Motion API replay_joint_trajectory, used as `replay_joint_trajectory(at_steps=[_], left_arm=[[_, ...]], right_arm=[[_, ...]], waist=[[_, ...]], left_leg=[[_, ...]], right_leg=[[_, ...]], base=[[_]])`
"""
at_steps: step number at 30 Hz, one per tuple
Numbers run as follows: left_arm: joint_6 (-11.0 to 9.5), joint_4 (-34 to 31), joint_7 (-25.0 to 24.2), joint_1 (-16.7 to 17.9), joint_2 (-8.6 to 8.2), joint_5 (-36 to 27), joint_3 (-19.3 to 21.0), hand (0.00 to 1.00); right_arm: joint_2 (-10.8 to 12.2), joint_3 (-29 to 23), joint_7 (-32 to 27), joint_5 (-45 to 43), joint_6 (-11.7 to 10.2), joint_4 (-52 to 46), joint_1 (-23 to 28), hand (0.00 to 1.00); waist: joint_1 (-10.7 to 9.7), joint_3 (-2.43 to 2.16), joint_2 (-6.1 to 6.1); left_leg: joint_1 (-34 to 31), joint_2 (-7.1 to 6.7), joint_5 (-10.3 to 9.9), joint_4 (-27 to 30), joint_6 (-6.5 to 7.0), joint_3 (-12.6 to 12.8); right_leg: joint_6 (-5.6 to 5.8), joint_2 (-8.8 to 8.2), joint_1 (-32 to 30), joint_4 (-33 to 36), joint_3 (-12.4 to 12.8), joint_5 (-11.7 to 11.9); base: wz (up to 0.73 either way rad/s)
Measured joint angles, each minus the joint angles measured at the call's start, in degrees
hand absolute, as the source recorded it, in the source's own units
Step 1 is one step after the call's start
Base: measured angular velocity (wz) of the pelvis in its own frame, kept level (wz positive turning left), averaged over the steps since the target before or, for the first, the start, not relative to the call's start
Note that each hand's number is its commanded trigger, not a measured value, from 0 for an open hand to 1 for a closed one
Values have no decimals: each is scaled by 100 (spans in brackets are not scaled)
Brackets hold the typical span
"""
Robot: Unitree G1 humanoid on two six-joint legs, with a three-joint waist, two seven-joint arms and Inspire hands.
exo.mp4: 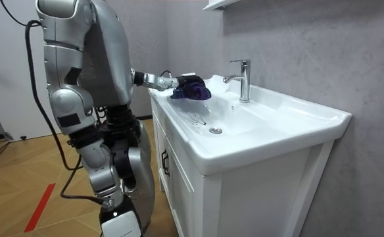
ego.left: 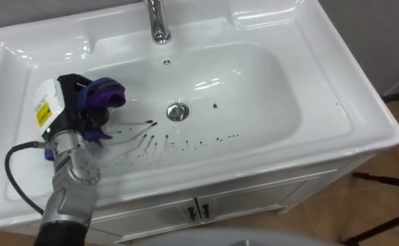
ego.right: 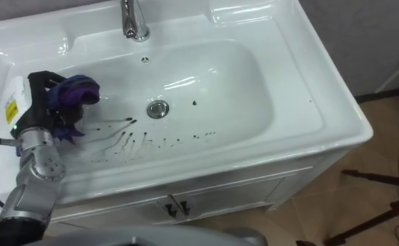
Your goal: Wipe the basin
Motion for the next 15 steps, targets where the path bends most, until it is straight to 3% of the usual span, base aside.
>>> replay_joint_trajectory(at_steps=[7,15], left_arm=[[-16,-298,-216,-160,6,84,16,100],[23,-191,-589,-177,10,711,16,100]], right_arm=[[1,9,9,-288,-1,7,-28,0],[8,-9,48,-456,11,10,-32,0]], waist=[[-67,16,-5],[-86,23,-14]], left_leg=[[-52,-1,0,-2,0,-12],[-62,9,0,3,0,22]], right_leg=[[-1,4,-73,5,9,1],[-3,5,-76,55,-4,2]], base=[[-4],[-1]])
